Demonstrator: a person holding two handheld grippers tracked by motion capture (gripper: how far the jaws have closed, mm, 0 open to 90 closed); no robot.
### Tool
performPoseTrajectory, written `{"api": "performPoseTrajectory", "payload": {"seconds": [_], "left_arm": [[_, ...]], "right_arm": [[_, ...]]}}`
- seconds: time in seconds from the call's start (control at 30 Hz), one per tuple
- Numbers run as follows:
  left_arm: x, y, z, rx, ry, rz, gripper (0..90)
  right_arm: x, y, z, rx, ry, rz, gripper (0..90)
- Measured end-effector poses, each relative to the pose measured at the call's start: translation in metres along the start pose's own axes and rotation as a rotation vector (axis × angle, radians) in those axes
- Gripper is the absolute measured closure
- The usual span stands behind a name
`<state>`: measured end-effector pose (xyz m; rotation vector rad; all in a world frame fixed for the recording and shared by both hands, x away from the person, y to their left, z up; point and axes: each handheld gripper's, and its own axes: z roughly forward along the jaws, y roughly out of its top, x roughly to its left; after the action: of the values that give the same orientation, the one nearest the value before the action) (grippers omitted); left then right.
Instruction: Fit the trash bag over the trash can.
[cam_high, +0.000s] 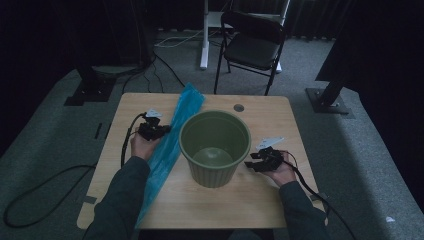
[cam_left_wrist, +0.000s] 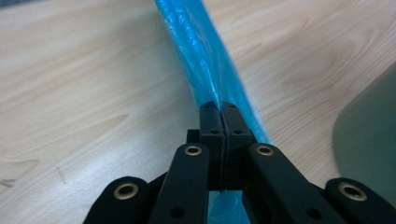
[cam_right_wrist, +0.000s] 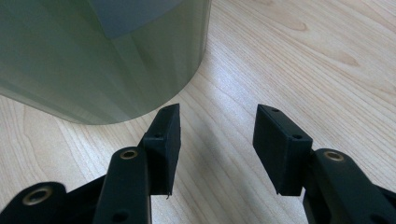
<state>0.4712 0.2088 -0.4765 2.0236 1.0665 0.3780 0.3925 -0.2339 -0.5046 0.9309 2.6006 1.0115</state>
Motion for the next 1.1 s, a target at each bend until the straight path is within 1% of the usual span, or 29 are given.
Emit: {"api": "performPoseTrajectory", "payload": {"seconds": [0.07, 0.1, 0.13, 0.17, 0.2, 0.27, 0.3, 0.37, 0.4, 0.43, 0.47, 0.5, 0.53, 0.67, 0.77, 0.8, 0.87, 0.9, 0.97, 1.1], "left_arm": [[0.0, 0.002, -0.01, -0.031, -0.01, -0.001, 89.2], [0.0, 0.002, -0.01, -0.031, -0.01, -0.001, 89.1], [-0.001, 0.004, -0.018, -0.052, -0.02, 0.004, 89.1], [-0.001, 0.004, -0.018, -0.052, -0.02, 0.004, 89.1], [-0.003, 0.007, -0.025, -0.064, -0.028, 0.018, 89.1], [-0.005, 0.009, -0.031, -0.076, -0.034, 0.033, 89.1], [-0.005, 0.011, -0.035, -0.077, -0.037, 0.044, 89.1], [-0.006, 0.012, -0.038, -0.082, -0.043, 0.048, 89.1], [-0.007, 0.015, -0.044, -0.089, -0.055, 0.065, 89.1], [-0.007, 0.015, -0.044, -0.089, -0.055, 0.065, 89.1], [-0.008, 0.016, -0.047, -0.093, -0.061, 0.073, 89.1], [-0.009, 0.018, -0.053, -0.101, -0.074, 0.085, 89.1], [-0.01, 0.019, -0.055, -0.104, -0.079, 0.089, 89.1], [-0.013, 0.024, -0.067, -0.116, -0.112, 0.125, 89.1], [-0.015, 0.028, -0.074, -0.105, -0.126, 0.156, 89.1], [-0.015, 0.029, -0.076, -0.108, -0.133, 0.161, 89.1], [-0.015, 0.031, -0.078, -0.115, -0.141, 0.163, 89.1], [-0.014, 0.033, -0.083, -0.123, -0.149, 0.168, 89.1], [-0.012, 0.035, -0.086, -0.129, -0.16, 0.166, 89.0], [-0.01, 0.038, -0.093, -0.138, -0.172, 0.169, 89.0]], "right_arm": [[0.0, 0.0, 0.001, 0.003, 0.001, 0.0, 50.5], [0.0, 0.0, 0.001, 0.003, 0.001, 0.0, 50.5], [0.0, 0.0, 0.001, 0.009, 0.003, 0.0, 50.5], [0.0, 0.0, 0.001, 0.009, 0.003, 0.0, 50.5], [0.0, 0.0, 0.001, 0.009, 0.003, -0.001, 50.5], [0.0, 0.001, 0.001, 0.006, 0.003, -0.001, 50.5], [0.0, 0.001, 0.001, 0.004, 0.003, -0.001, 50.5], [0.0, 0.001, 0.001, 0.003, 0.004, -0.002, 50.5], [0.0, 0.001, 0.001, 0.003, 0.004, -0.002, 50.5], [0.0, 0.001, 0.001, 0.003, 0.005, -0.002, 50.5], [0.0, 0.001, 0.001, 0.003, 0.005, -0.002, 50.5], [0.0, 0.001, 0.002, 0.004, 0.006, -0.002, 50.5], [0.0, 0.001, 0.002, 0.005, 0.007, -0.001, 50.5], [0.0, 0.001, 0.003, 0.007, 0.008, -0.004, 50.5], [0.0, 0.001, 0.003, 0.009, 0.01, -0.004, 50.6], [0.0, 0.001, 0.003, 0.01, 0.011, -0.006, 50.7], [0.001, 0.001, 0.004, 0.012, 0.011, -0.009, 50.7], [0.001, 0.002, 0.005, 0.012, 0.012, -0.011, 50.7], [0.001, 0.002, 0.005, 0.013, 0.014, -0.012, 50.7], [0.001, 0.001, 0.005, 0.014, 0.014, -0.012, 50.7]]}}
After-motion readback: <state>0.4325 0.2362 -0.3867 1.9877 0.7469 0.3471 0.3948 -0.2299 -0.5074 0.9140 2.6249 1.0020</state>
